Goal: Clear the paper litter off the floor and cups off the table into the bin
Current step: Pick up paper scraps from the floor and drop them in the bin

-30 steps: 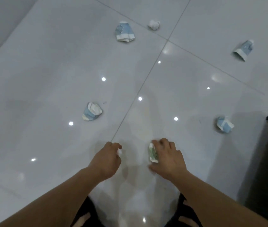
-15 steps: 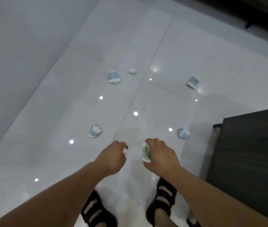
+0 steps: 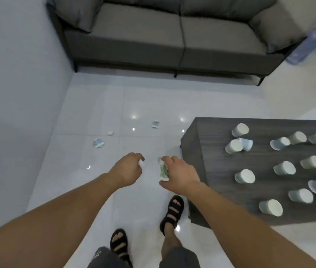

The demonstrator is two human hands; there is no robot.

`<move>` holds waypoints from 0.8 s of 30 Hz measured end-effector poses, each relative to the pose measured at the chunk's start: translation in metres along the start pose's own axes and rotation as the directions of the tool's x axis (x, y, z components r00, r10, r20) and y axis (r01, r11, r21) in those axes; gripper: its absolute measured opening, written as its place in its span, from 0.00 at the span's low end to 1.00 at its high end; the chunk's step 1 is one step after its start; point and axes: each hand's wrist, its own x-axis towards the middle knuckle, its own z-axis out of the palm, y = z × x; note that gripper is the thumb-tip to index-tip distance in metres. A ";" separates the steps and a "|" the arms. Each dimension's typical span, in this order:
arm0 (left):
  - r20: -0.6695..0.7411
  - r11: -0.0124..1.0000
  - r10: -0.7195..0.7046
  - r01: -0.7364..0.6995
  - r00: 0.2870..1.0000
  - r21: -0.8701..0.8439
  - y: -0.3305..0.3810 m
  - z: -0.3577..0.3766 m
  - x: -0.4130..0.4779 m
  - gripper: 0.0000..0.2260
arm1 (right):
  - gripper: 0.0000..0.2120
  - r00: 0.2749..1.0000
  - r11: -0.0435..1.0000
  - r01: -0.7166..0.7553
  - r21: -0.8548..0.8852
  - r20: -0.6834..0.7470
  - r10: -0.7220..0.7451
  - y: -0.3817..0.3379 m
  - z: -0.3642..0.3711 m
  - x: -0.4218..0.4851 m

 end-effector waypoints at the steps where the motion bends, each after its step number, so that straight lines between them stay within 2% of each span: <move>1: 0.011 0.999 0.035 -0.035 0.999 0.022 0.017 -0.001 -0.012 0.15 | 0.36 0.999 0.999 -0.036 0.023 -0.020 0.036 0.001 -0.007 -0.024; 5: 0.093 0.980 0.172 -0.180 0.981 0.088 0.094 0.010 -0.055 0.15 | 0.35 0.967 0.964 -0.231 0.135 -0.080 0.243 0.015 -0.024 -0.123; 10: 0.232 0.892 0.355 -0.402 0.906 0.204 0.204 0.051 -0.095 0.12 | 0.31 0.855 0.838 -0.447 0.312 -0.127 0.503 0.065 -0.026 -0.245; 14: 0.299 0.791 0.485 -0.558 0.822 0.249 0.302 0.110 -0.122 0.04 | 0.28 0.753 0.751 -0.545 0.374 -0.175 0.634 0.119 -0.018 -0.351; 16: 0.337 0.747 0.526 -0.614 0.781 0.255 0.351 0.151 -0.138 0.07 | 0.30 0.699 0.706 -0.581 0.404 -0.197 0.688 0.148 -0.013 -0.406; 21: 0.465 0.581 0.640 -0.781 0.612 0.228 0.460 0.266 -0.197 0.10 | 0.34 0.567 0.578 -0.674 0.460 -0.179 0.804 0.212 0.008 -0.541; 24: 0.517 0.530 0.655 -0.822 0.552 0.208 0.510 0.322 -0.233 0.14 | 0.35 0.489 0.492 -0.727 0.479 -0.142 0.860 0.241 0.026 -0.609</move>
